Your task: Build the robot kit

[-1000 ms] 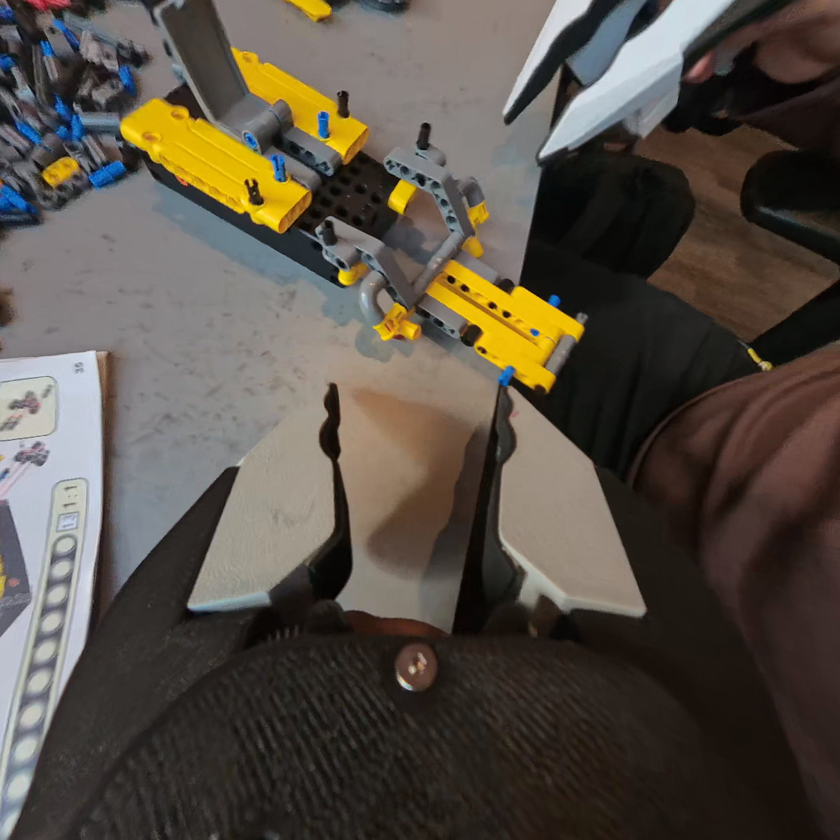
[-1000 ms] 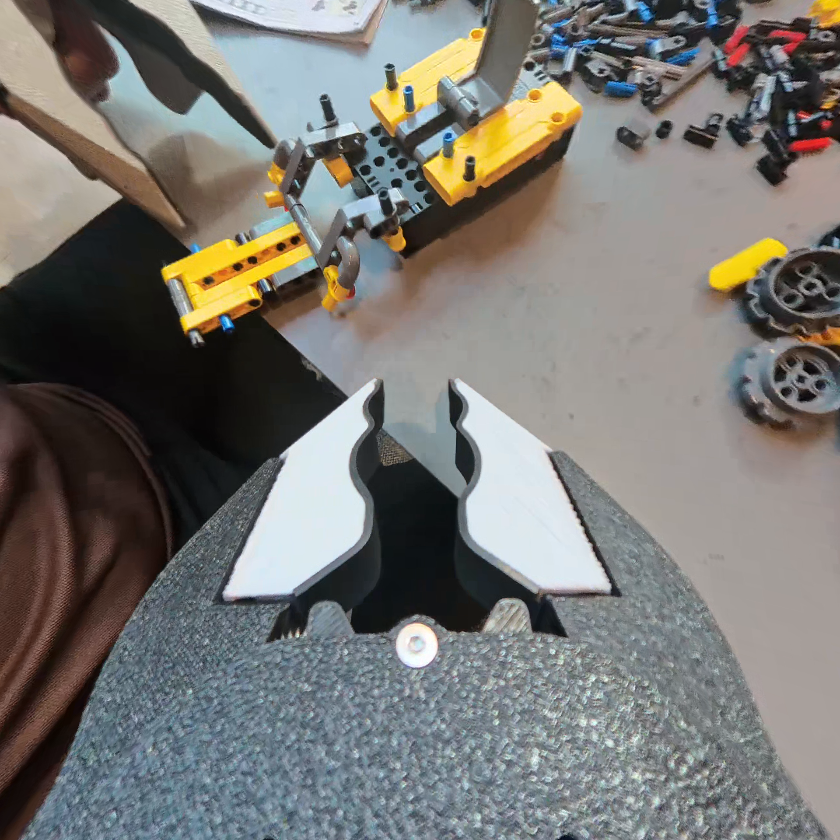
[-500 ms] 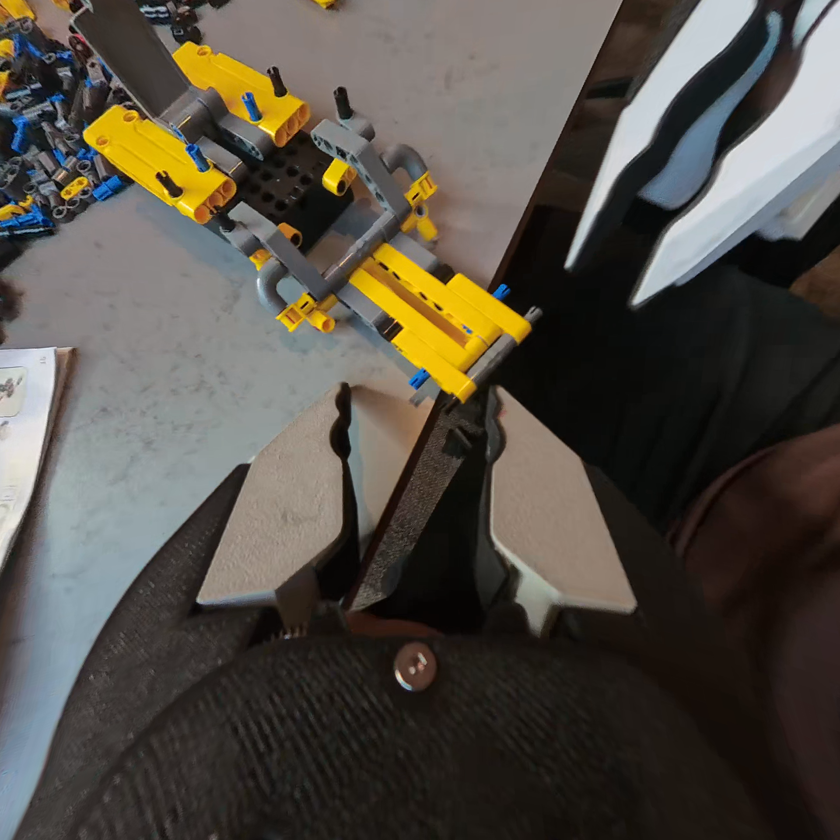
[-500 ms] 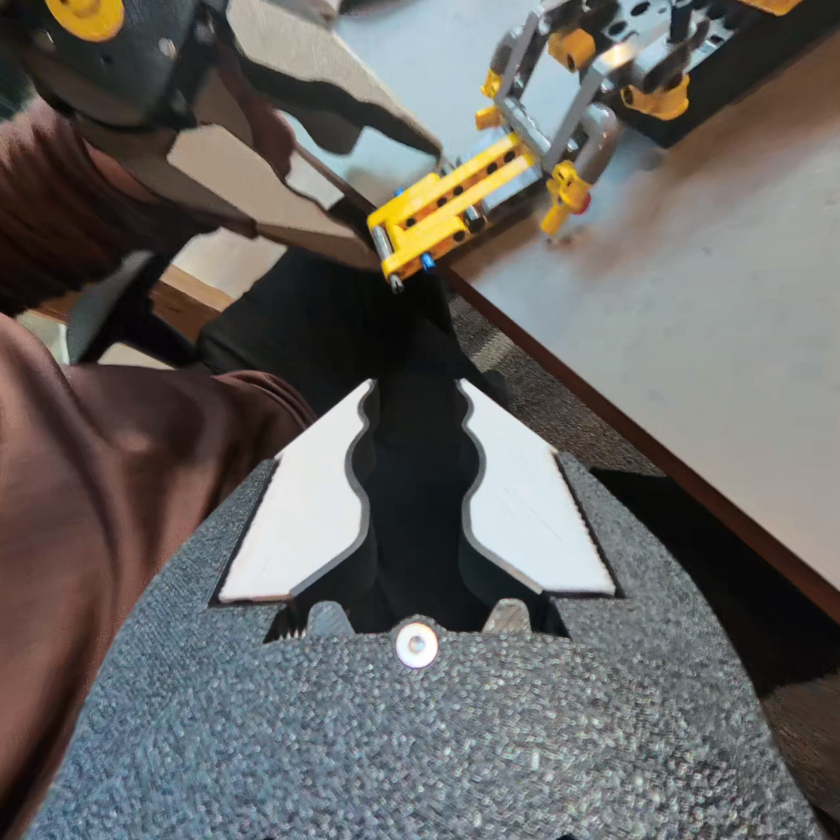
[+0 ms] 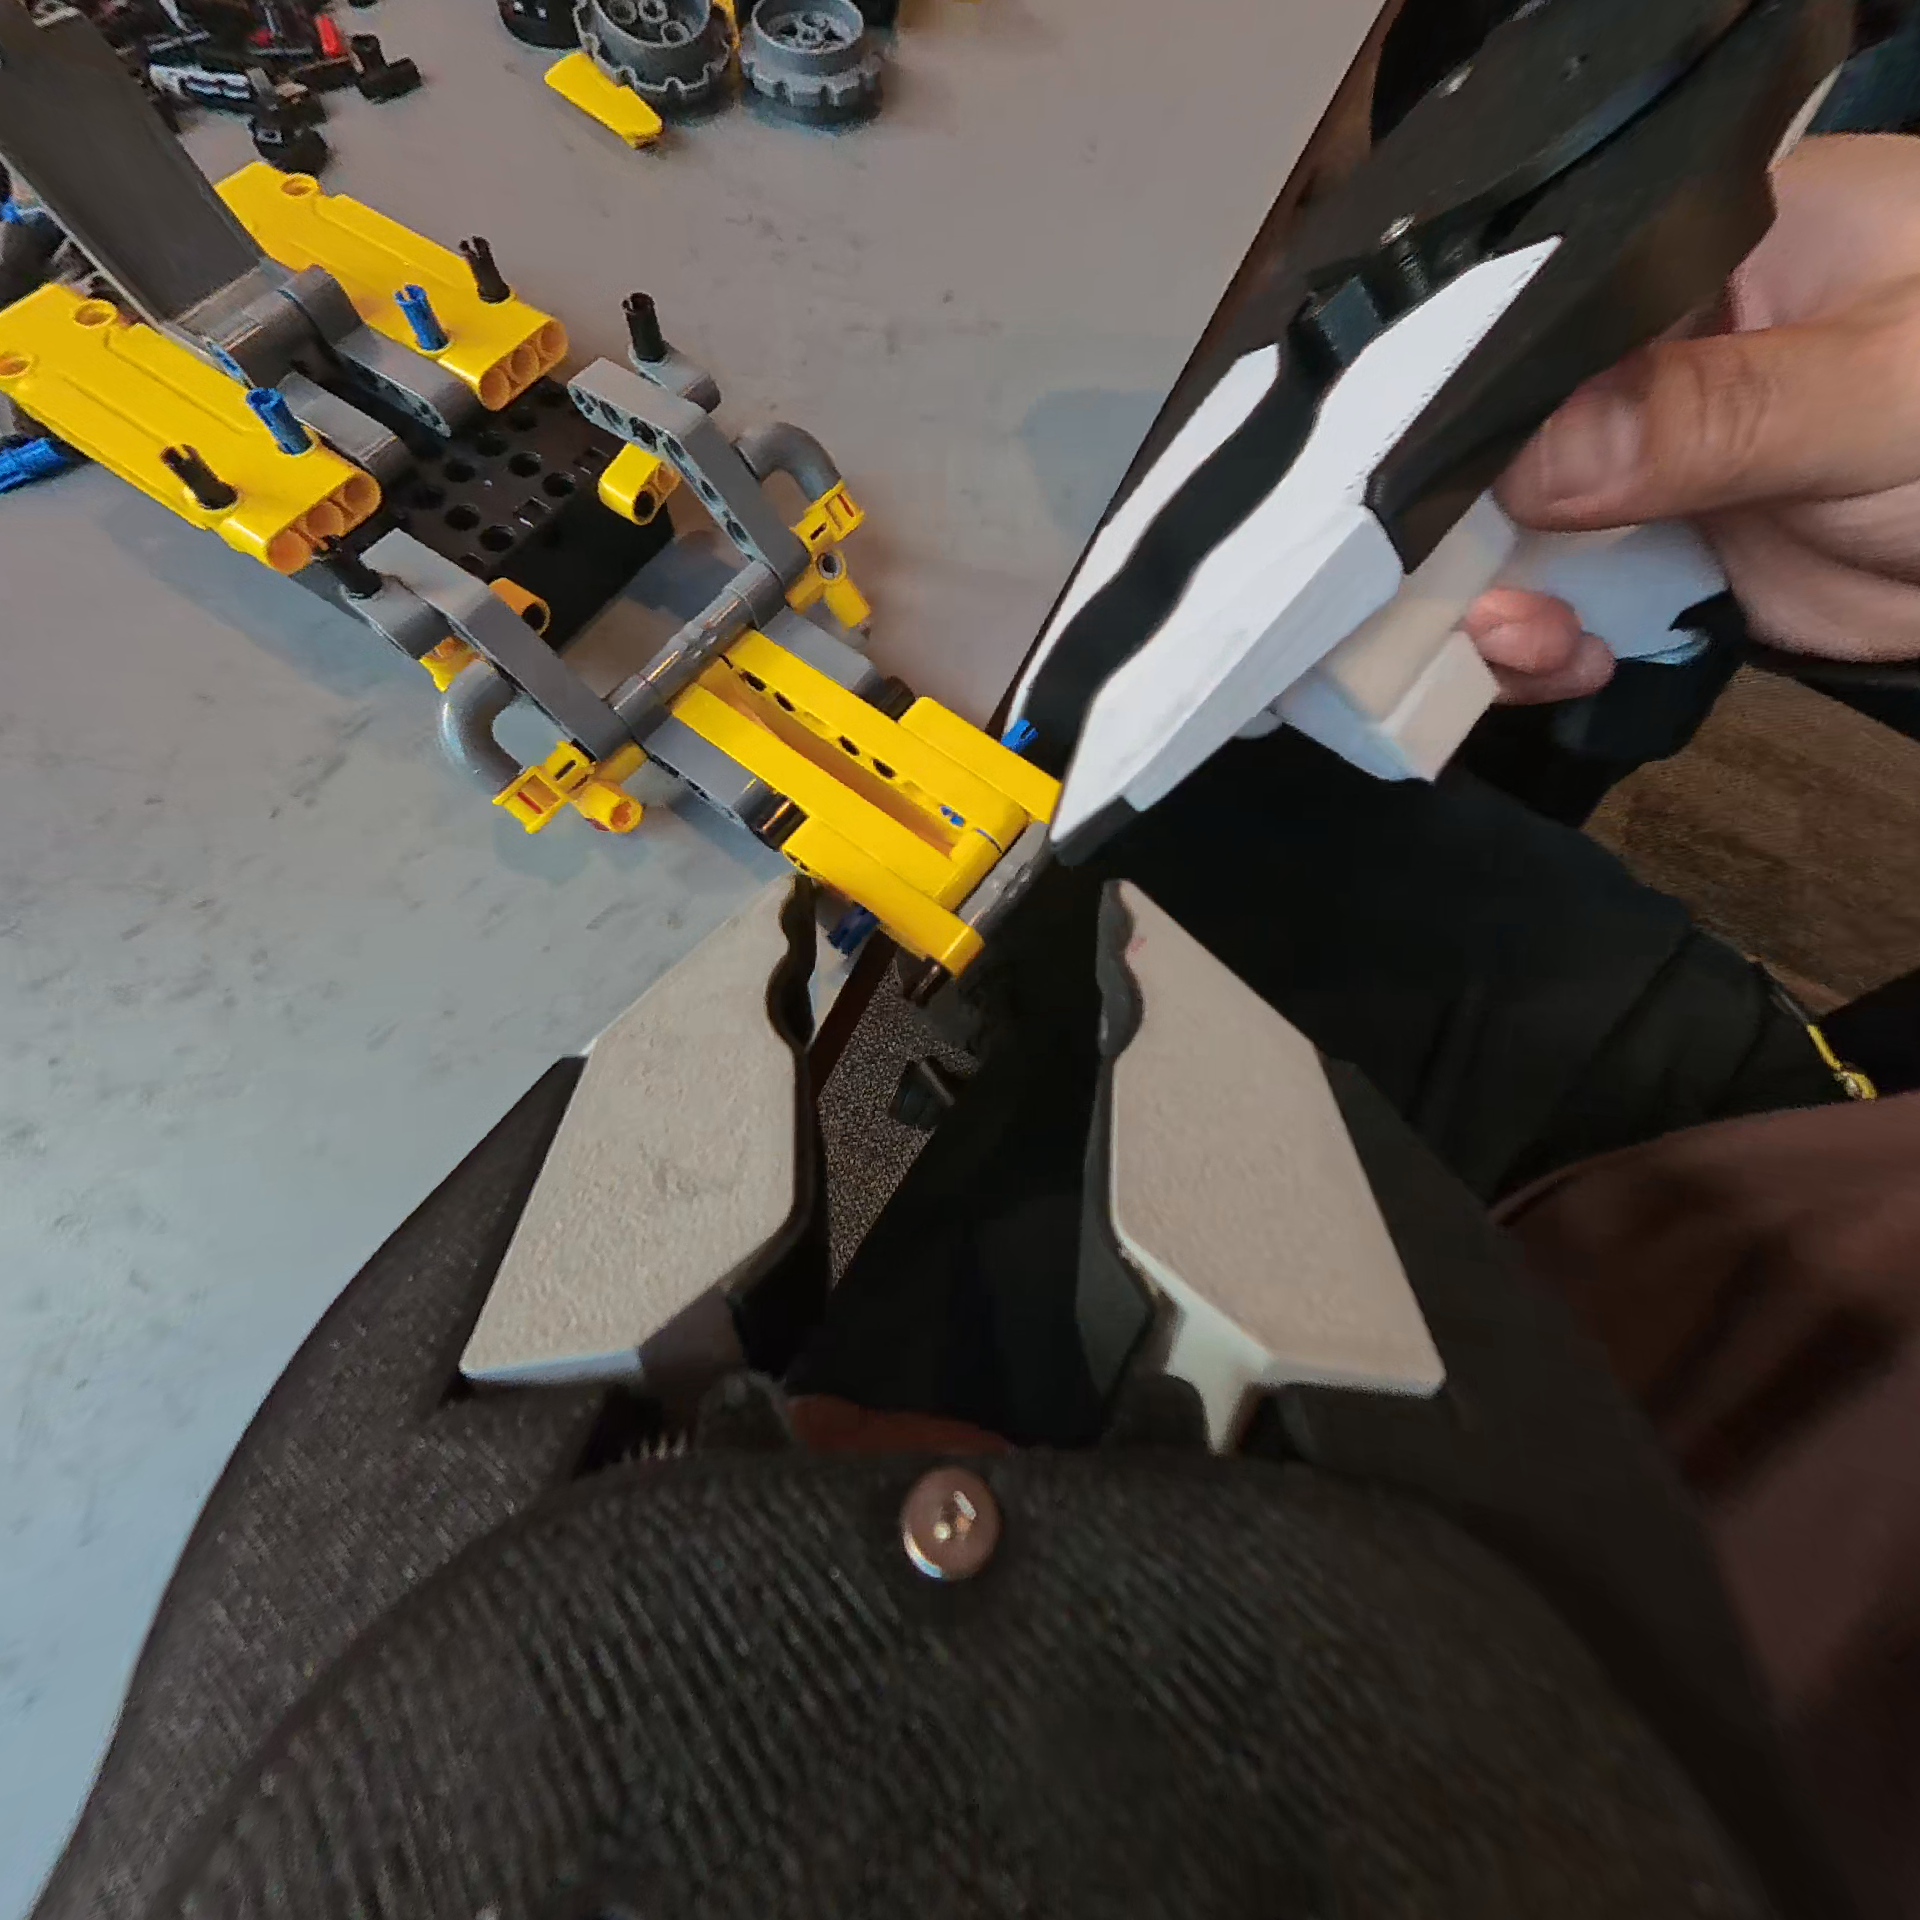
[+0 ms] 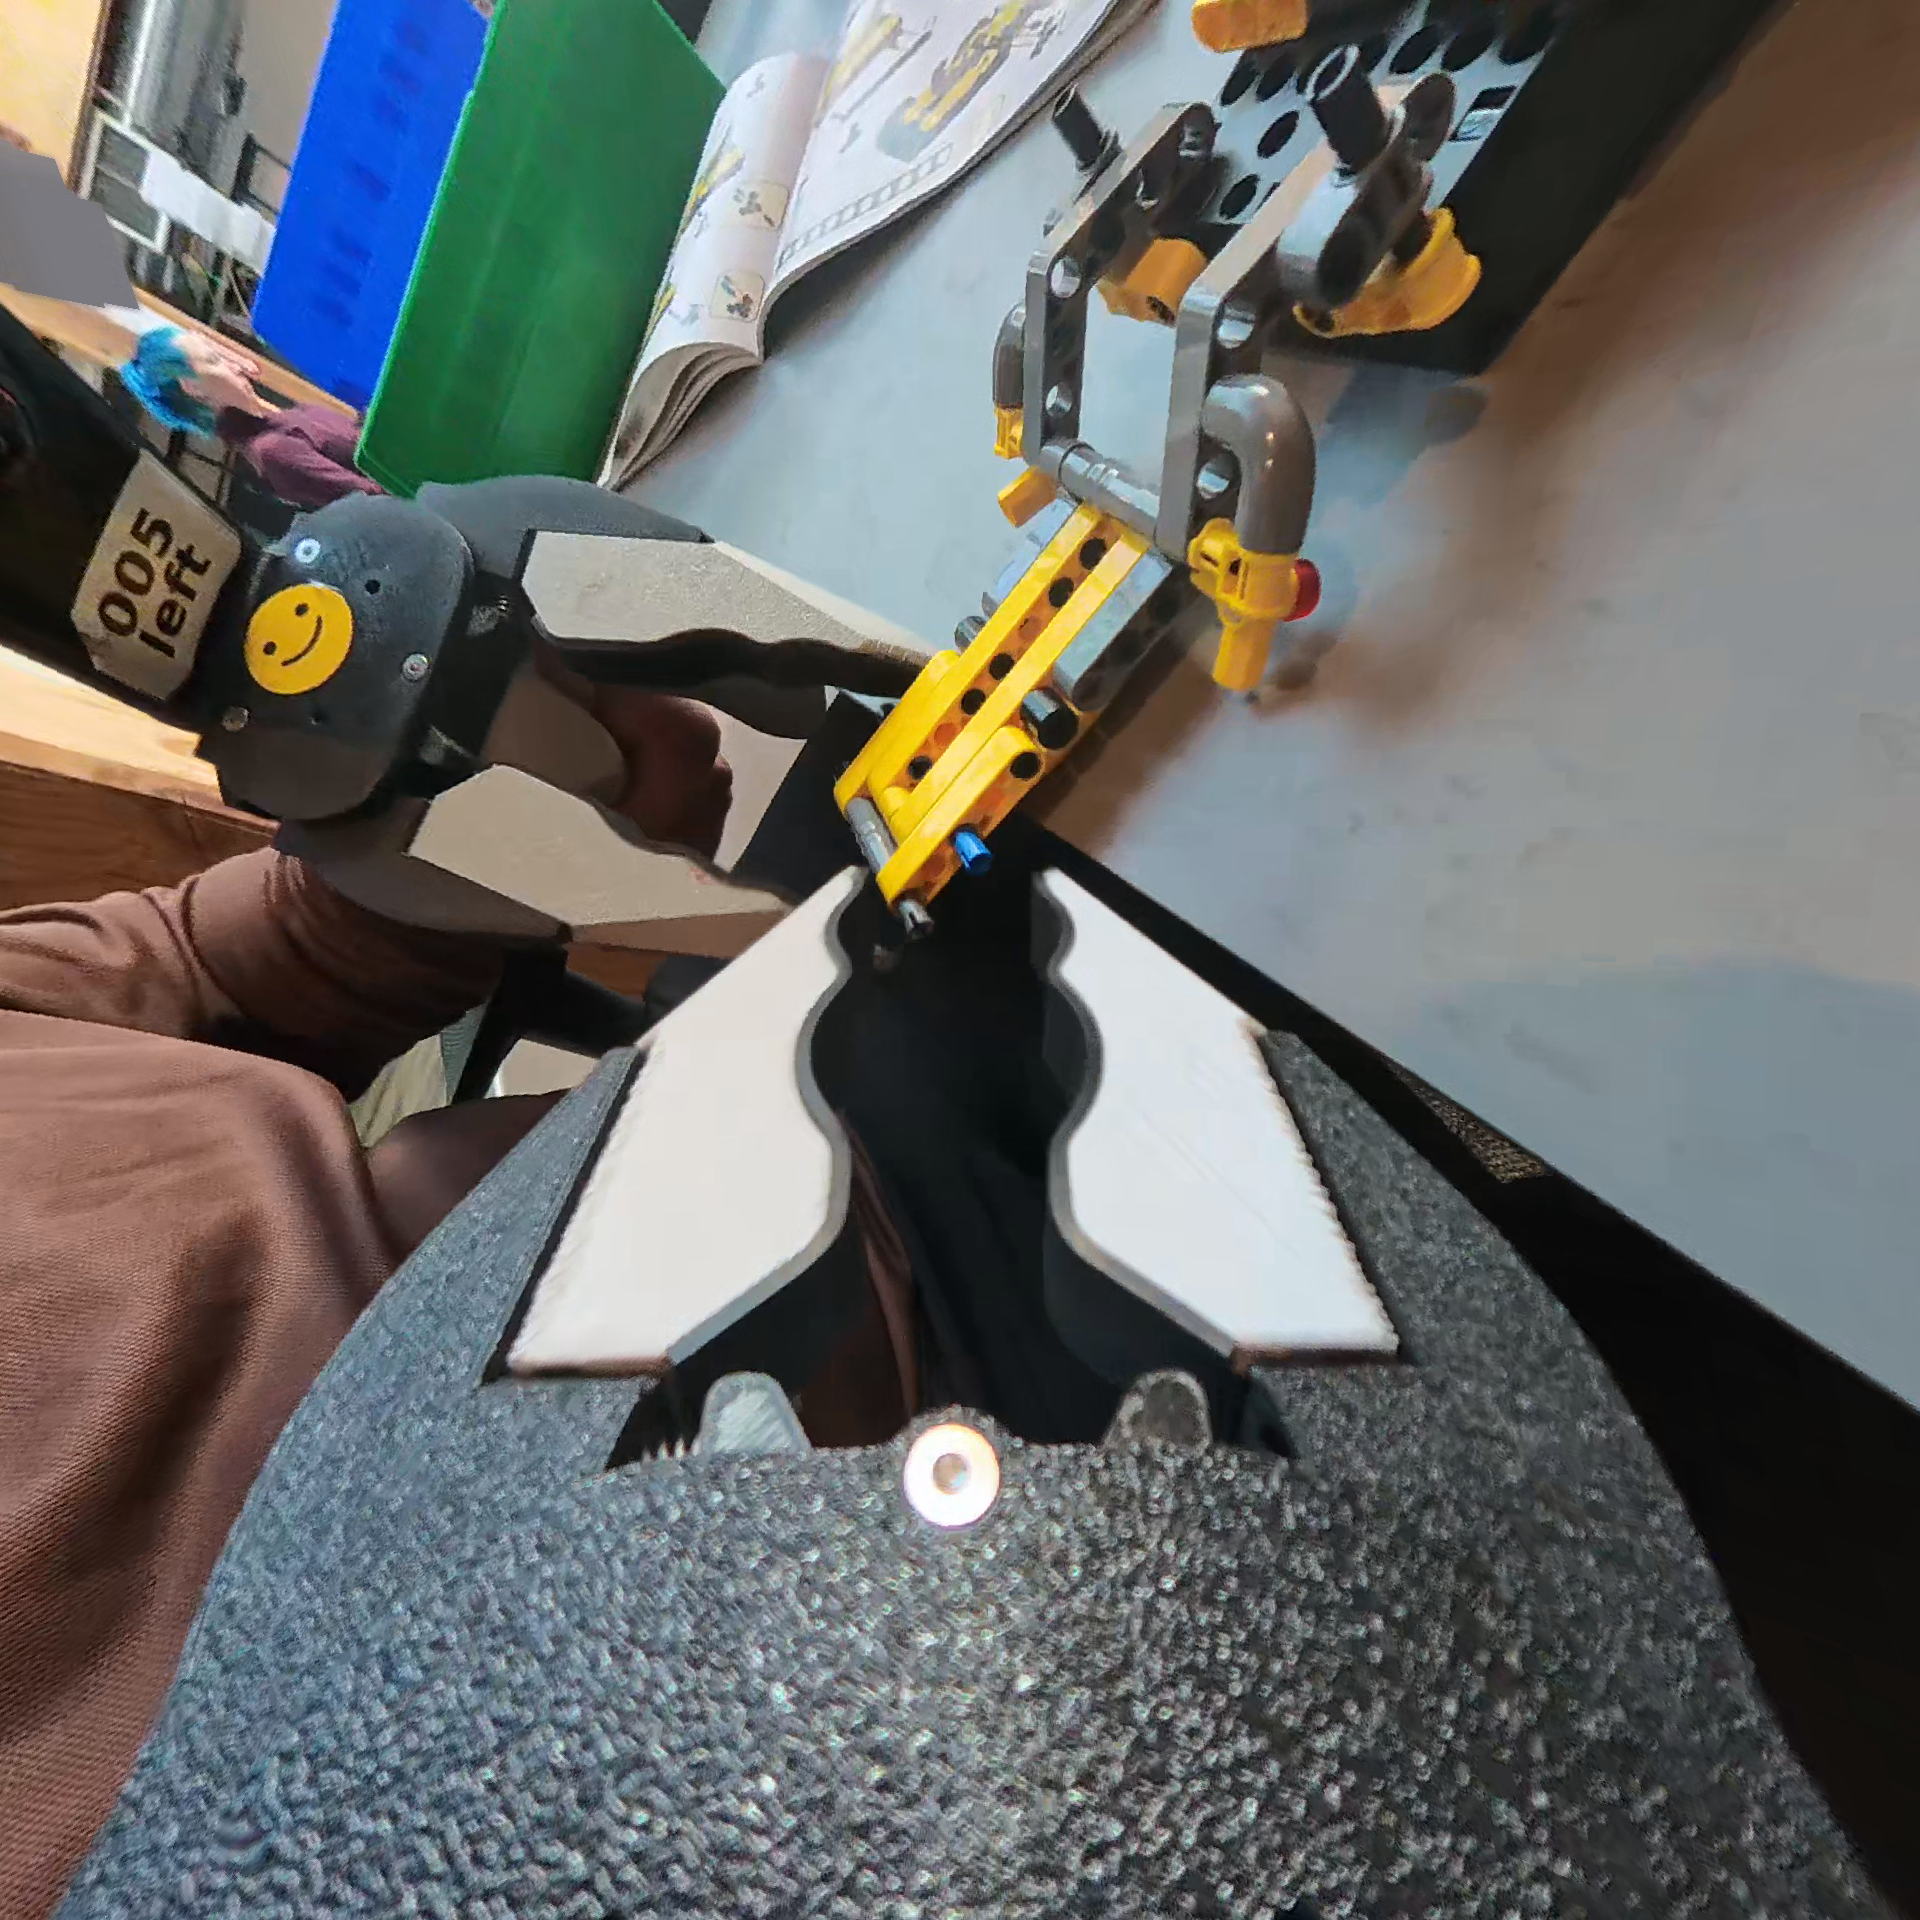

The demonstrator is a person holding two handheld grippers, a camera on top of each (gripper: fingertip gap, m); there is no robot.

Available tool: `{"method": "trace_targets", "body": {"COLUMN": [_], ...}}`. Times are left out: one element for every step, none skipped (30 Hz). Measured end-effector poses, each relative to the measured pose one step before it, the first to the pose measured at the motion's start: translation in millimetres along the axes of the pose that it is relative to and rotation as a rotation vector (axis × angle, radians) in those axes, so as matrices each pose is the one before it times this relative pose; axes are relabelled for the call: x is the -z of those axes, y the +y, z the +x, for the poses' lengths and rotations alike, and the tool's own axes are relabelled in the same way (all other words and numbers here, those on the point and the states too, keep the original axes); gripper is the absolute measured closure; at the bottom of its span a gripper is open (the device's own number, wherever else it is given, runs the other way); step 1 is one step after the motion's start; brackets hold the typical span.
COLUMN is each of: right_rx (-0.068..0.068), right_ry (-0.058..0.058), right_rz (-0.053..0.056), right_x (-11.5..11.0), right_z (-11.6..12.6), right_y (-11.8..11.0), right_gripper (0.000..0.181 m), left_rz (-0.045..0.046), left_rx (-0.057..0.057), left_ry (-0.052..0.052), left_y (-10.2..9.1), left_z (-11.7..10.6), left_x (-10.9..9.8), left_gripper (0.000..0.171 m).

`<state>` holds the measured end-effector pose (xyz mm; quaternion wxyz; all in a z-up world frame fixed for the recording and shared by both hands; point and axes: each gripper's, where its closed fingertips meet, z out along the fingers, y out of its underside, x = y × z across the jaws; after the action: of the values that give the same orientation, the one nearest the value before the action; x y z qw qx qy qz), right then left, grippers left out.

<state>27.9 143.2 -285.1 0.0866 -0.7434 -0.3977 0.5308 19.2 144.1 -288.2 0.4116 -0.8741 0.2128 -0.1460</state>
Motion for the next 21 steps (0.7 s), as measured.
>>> {"method": "trace_targets", "body": {"right_rx": [-0.0121,-0.0114,-0.0089,-0.0074,-0.0079,-0.0086,-0.0094,-0.0115,-0.0122,-0.0094,-0.0045,-0.0009,0.0005,0.0024,0.0021,0.0005,0.0007,0.0012,0.0002,0.0000,0.0011], "right_ry": [-0.0024,-0.0031,-0.0007,0.0033,0.0038,0.0026,0.0018,0.0024,0.0007,0.0015,0.0055,0.0083,0.0104,0.0109,0.0098,0.0084,0.0093,0.0105,0.0093,0.0079,0.0070], "right_rz": [0.0087,0.0077,0.0069,0.0064,0.0067,0.0086,0.0107,0.0119,0.0143,0.0141,0.0116,0.0100,0.0092,0.0087,0.0067,0.0041,0.0026,0.0009,0.0000,0.0017,0.0010], "right_x": [1.97,2.29,2.66,3.23,3.75,4.12,4.27,4.38,4.37,4.29,4.16,4.00,3.68,3.34,2.81,2.50,2.42,2.51,2.47,2.44,2.22], "right_z": [0.75,0.54,1.01,1.65,2.04,2.29,2.47,2.84,2.39,2.17,2.35,2.51,2.76,2.78,2.83,2.84,3.29,3.61,3.70,3.41,3.27], "right_y": [-0.51,-0.19,-0.02,-0.11,-0.63,-1.19,-1.57,-1.92,-2.18,-2.33,-2.35,-2.40,-2.71,-2.81,-2.70,-2.73,-2.86,-2.93,-3.10,-3.28,-3.05], "right_gripper": [0.157,0.159,0.161,0.162,0.162,0.163,0.164,0.165,0.165,0.166,0.167,0.167,0.167,0.167,0.167,0.167,0.167,0.166,0.166,0.166,0.166], "left_rz": [0.00693,0.00629,0.00523,0.00416,0.00249,0.00106,0.00068,0.00047,0.00076,0.00086,0.00205,0.00362,0.00469,0.00418,0.00383,0.00367,0.00267,0.00388,0.00484,0.00499,0.00631], "left_rx": [0.0013,0.0021,0.0024,0.0008,-0.0004,-0.0021,-0.0036,-0.0038,-0.0035,-0.0042,-0.0039,-0.0045,-0.0024,0.0000,0.0016,0.0054,0.0083,0.0081,0.0066,0.0033,0.0008], "left_ry": [0.0044,0.0061,0.0085,0.0097,0.0086,0.0080,0.0075,0.0085,0.0085,0.0094,0.0077,0.0073,0.0042,0.0043,0.0046,0.0050,0.0119,0.0154,0.0112,0.0084,0.0055], "left_y": [-1.32,-1.44,-1.58,-1.58,-1.60,-1.64,-1.74,-1.82,-1.97,-2.11,-2.26,-2.35,-2.55,-2.68,-2.65,-2.73,-2.72,-2.72,-2.56,-2.46,-2.51], "left_z": [0.75,1.03,1.42,1.76,1.69,1.86,1.95,2.17,2.04,2.30,1.74,1.45,0.64,0.56,0.35,0.31,1.44,2.08,1.65,1.42,1.14], "left_x": [-1.58,-1.65,-1.80,-1.98,-2.25,-2.40,-2.64,-2.79,-2.95,-3.18,-3.37,-3.62,-3.69,-3.74,-3.69,-3.59,-3.52,-3.75,-3.87,-4.05,-4.09], "left_gripper": [0.120,0.120,0.119,0.119,0.119,0.118,0.118,0.118,0.118,0.118,0.118,0.118,0.118,0.118,0.118,0.118,0.120,0.121,0.123,0.125,0.127]}}
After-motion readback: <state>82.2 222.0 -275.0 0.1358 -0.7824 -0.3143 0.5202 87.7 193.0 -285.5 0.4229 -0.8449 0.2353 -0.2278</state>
